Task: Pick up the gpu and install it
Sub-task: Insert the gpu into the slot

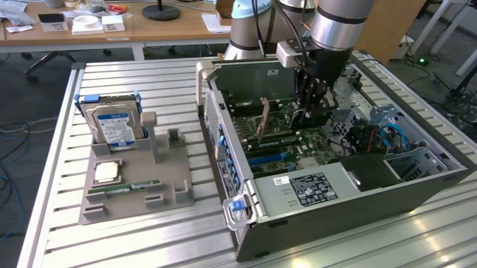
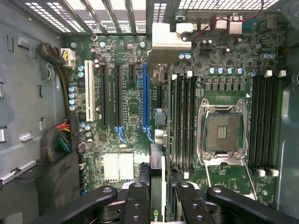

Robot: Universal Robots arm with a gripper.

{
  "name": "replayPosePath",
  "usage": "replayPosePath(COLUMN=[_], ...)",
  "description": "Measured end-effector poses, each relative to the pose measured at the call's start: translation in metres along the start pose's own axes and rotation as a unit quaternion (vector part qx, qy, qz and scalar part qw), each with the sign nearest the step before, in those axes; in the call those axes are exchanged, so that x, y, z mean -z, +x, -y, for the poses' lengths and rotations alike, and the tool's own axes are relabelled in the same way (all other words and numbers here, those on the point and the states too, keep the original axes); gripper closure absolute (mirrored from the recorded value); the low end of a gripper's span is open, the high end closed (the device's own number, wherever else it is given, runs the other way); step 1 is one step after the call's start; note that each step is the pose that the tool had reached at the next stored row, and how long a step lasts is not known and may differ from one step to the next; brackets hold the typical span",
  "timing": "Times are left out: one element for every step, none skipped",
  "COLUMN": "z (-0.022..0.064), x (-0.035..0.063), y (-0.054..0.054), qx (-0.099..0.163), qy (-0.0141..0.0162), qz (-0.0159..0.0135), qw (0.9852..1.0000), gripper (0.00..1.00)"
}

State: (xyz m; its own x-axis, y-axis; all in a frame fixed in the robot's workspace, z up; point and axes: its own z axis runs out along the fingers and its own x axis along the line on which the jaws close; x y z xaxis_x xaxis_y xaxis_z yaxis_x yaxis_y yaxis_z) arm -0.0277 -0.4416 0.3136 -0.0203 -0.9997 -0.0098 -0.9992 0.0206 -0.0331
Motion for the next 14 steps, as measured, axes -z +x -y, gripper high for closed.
replayPosePath(z=[0.0000,-0.0001,-0.0002,-0.0003,-0.0003,-0.0003,-0.0004,-0.0005,-0.0007,-0.0009,-0.0009,-0.0011,-0.0012,-0.0014], x=[-0.0001,-0.0002,-0.0003,-0.0003,-0.0003,-0.0003,-0.0003,-0.0003,-0.0004,-0.0009,-0.0018,-0.0028,-0.0038,-0.0048], y=[0.0000,0.0002,0.0007,0.0016,0.0026,0.0036,0.0047,0.0058,0.0068,0.0071,0.0073,0.0074,0.0075,0.0076], qx=[0.000,0.000,0.000,0.000,0.000,0.000,0.000,0.000,0.000,0.000,0.000,0.000,0.000,0.000], qy=[0.0000,0.0001,0.0001,0.0001,0.0001,0.0001,0.0000,0.0001,0.0000,0.0001,0.0001,0.0000,0.0000,0.0000], qz=[0.0001,0.0002,0.0003,0.0003,0.0003,0.0004,0.0005,0.0006,0.0007,0.0008,0.0009,0.0008,0.0007,0.0007], qw=[1.0000,1.0000,1.0000,1.0000,1.0000,1.0000,1.0000,1.0000,1.0000,1.0000,1.0000,1.0000,1.0000,1.0000], gripper=[0.74,0.74,0.74,0.74,0.74,0.74,0.74,0.74,0.74,0.74,0.74,0.74,0.74,0.74])
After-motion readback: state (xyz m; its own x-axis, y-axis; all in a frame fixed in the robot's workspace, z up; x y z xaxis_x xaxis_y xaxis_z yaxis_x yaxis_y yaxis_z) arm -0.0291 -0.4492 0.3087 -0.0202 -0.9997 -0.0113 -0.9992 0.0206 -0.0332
